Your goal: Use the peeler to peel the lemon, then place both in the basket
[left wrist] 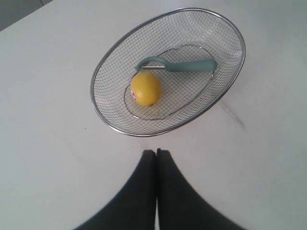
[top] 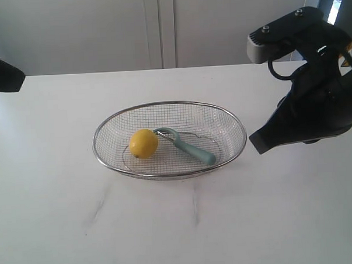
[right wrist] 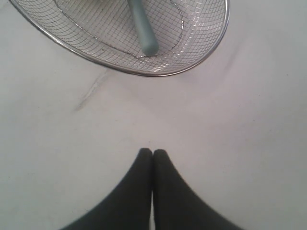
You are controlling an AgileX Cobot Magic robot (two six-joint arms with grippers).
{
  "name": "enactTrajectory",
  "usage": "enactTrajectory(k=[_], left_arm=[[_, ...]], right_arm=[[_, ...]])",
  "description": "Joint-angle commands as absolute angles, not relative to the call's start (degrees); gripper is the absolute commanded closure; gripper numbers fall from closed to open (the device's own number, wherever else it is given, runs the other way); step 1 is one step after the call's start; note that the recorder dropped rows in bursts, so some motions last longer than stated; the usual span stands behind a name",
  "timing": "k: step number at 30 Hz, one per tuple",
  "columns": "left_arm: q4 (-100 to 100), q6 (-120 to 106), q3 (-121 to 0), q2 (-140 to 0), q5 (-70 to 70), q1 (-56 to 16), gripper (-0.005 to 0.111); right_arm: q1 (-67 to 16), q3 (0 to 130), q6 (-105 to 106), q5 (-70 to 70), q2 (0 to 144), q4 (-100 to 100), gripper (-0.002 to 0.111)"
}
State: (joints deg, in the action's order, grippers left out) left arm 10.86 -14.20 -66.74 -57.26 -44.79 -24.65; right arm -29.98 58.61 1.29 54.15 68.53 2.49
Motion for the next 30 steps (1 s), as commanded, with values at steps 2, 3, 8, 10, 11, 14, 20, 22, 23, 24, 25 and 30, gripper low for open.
enactTrajectory(k=[2,3,8,10,11,14,20,22,23,24,25,30], left_arm=[[11.0,-13.8,-66.3,-56.7,-45.1,-24.7,0.107],[11.0,-13.8,-66.3,-56.7,-45.1,-24.7,0.107],[11.0,-13.9,-66.3,-56.7,-45.1,-24.7,0.107],[11.0,-13.9,-66.3,-56.7,-45.1,-24.7,0.107],[11.0,-13.9,-66.3,-56.7,-45.1,-24.7,0.107],[11.0,-13.9,-66.3,-56.7,-45.1,-24.7,0.107],[11.0,-13.9,-66.3,-55.9,-45.1,-24.7,0.107],[11.0,-13.9,-66.3,-55.2,-45.1,-24.7,0.107],[11.0,-13.9,-66.3,-54.5,-45.1,-24.6,0.107],[11.0,-14.8,-66.3,-53.7,-44.6,-24.6,0.107],[11.0,-15.4,-66.3,-52.9,-44.1,-24.1,0.107],[17.7,-15.2,-63.1,-48.3,-37.2,-18.9,0.107]], right_arm=[[-29.7,58.7,1.3,53.7,68.1,2.5,0.108],[-29.7,58.7,1.3,53.7,68.1,2.5,0.108],[-29.7,58.7,1.3,53.7,68.1,2.5,0.108],[-29.7,58.7,1.3,53.7,68.1,2.5,0.108],[-29.7,58.7,1.3,53.7,68.1,2.5,0.108],[-29.7,58.7,1.3,53.7,68.1,2.5,0.108],[-29.7,58.7,1.3,53.7,68.1,2.5,0.108],[-29.7,58.7,1.3,53.6,68.1,2.5,0.108],[-29.7,58.7,1.3,53.6,68.1,2.5,0.108],[-29.7,58.7,1.3,53.7,68.1,2.5,0.108],[-29.7,58.7,1.3,53.7,68.1,2.5,0.108],[-29.7,58.7,1.3,53.7,68.1,2.5,0.108]])
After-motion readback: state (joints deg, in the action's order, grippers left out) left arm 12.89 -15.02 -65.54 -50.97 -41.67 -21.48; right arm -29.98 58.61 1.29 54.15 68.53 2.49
